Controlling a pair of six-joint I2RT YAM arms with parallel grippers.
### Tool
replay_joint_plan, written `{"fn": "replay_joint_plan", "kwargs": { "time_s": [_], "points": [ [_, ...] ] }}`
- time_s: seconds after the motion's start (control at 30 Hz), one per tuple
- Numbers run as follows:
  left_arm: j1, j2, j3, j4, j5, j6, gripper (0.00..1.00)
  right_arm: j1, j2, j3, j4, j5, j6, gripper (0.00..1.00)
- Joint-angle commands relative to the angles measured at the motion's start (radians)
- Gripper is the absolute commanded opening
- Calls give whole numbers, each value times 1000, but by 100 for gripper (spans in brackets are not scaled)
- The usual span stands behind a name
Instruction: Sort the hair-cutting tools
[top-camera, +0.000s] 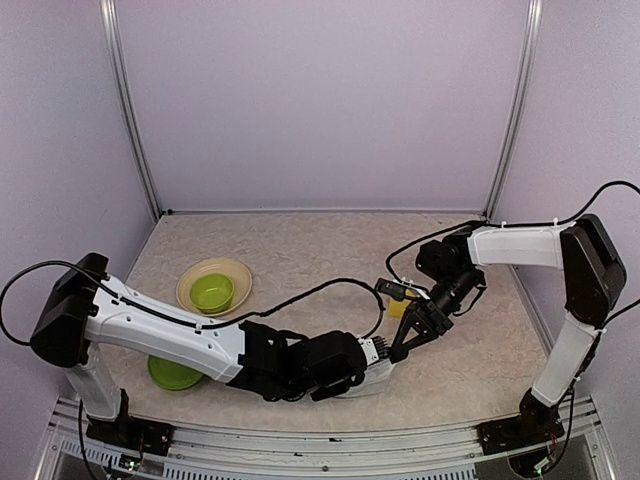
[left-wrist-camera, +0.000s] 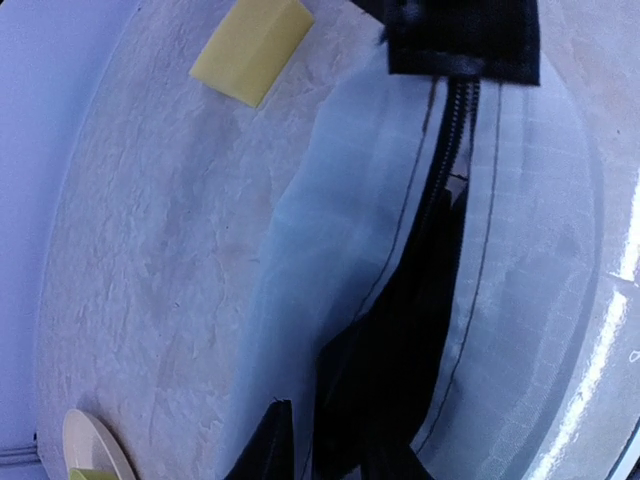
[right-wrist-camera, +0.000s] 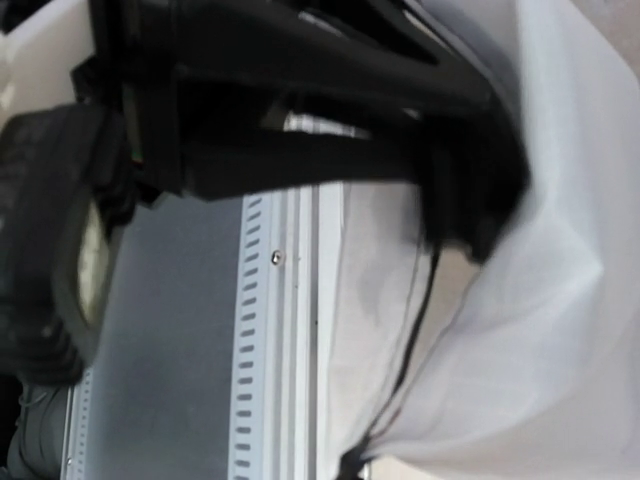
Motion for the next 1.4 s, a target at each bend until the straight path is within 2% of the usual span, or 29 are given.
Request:
{"fn": "replay_joint_plan", "kwargs": {
  "time_s": [0.0,0.1,0.27,0.5,0.7,0.8,0.9,1.03,1.1,1.13,1.17,1.2,1.37],
  "points": [
    [9,-45,-19,1,85,-11,36,7,-19,18,-6,-23,-6,14],
    [12,-84,-26,-18,116,-41,47,7,-19,17,-3,-17,-5,15],
    [66,-199,-44,-31,173,-158,52,6,-22,17,3,-8,-1,15],
    [297,-412,-220,16,470,-478,53,-8,-24,12,46,53,36,15],
    [547,-539,-384,21,572,-656,50,-11,-46,-16,135,157,85,15],
    [652,-522,-406,-6,561,-591,48,-13,-45,-20,161,202,111,16],
    [679,-464,-378,-27,517,-372,49,-13,-47,-12,156,215,99,19],
    [729,-310,-240,-160,472,-137,49,-14,-55,7,133,192,34,32],
    [738,-245,-150,-247,502,-46,48,-14,-61,18,123,189,16,42],
    [737,-223,-127,-271,518,-4,48,-15,-64,27,119,188,10,67],
    [736,-211,-110,-284,538,29,48,-17,-71,33,112,186,4,96],
    [737,-200,-100,-295,551,60,48,-19,-78,38,106,185,-1,100],
    [739,-166,-67,-342,536,154,47,-25,-120,40,86,192,-30,100]
  ]
}}
